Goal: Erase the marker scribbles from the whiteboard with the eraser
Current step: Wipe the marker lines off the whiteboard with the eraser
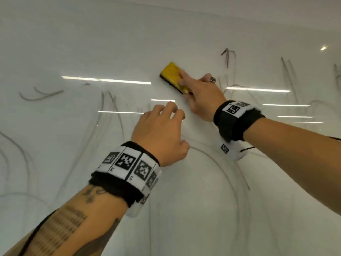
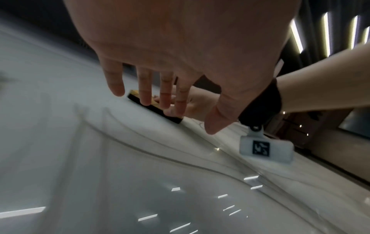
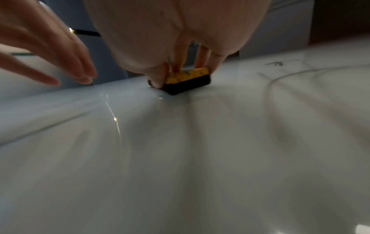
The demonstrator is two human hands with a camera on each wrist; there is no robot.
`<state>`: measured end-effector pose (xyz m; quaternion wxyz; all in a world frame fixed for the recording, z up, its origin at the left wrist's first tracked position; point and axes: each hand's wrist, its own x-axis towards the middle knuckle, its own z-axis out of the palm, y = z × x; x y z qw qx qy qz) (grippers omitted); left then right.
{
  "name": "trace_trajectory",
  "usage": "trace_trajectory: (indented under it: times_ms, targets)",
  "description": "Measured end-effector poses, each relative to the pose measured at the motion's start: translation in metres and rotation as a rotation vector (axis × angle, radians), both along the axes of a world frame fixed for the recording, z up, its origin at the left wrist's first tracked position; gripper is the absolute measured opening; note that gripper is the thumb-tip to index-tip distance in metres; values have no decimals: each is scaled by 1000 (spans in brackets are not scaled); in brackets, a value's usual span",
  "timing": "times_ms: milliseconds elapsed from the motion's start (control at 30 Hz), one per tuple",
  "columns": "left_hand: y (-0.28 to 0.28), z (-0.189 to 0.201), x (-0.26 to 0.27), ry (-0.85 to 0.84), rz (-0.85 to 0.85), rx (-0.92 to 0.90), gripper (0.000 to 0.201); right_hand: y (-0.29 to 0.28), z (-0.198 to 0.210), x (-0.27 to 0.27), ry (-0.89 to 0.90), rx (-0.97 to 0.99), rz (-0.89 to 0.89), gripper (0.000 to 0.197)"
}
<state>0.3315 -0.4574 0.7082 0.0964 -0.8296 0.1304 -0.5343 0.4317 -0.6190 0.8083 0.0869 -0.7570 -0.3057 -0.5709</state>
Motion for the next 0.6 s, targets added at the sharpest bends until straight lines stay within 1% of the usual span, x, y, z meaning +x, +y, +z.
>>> trace_trajectory:
  times_ms: [33,67,100,133,167,233,267,300,333,400,467,533,567,600]
  targets:
    - [-12,3,6,5,7,8,64,-12,4,-1,-18,-68,25,65]
    - [-21,6,12,13,17,18,66,-27,16,1,-37,-93,14,63]
    - [-28,9,17,24,27,24,67,-43,31,4,-36,-60,-23,61]
    - [-33,10,22,41,38,23,67,-64,50,9,-26,39,-75,57]
    - [-36,10,27,64,51,21,66,-88,67,12,-14,179,-136,52]
    - [-37,8,34,77,79,13,64,-126,90,18,38,442,-213,43]
    - [-36,7,37,67,87,12,63,-137,95,22,54,503,-225,40]
    - [-36,5,39,56,89,11,63,-140,96,24,60,506,-219,39]
    - [-35,4,41,48,92,6,63,-135,93,26,43,473,-202,37]
    - [-37,1,43,34,97,-17,62,-116,74,29,15,366,-120,40]
    - [-41,-2,44,35,104,-37,63,-97,41,27,14,171,-43,51]
    - [-42,-3,45,35,115,-49,66,-90,5,22,-36,-66,-10,56]
    - [-43,-4,45,38,117,-56,68,-94,-2,22,-78,-148,5,56]
    - [-44,-4,45,41,119,-63,66,-103,3,23,-131,-186,10,54]
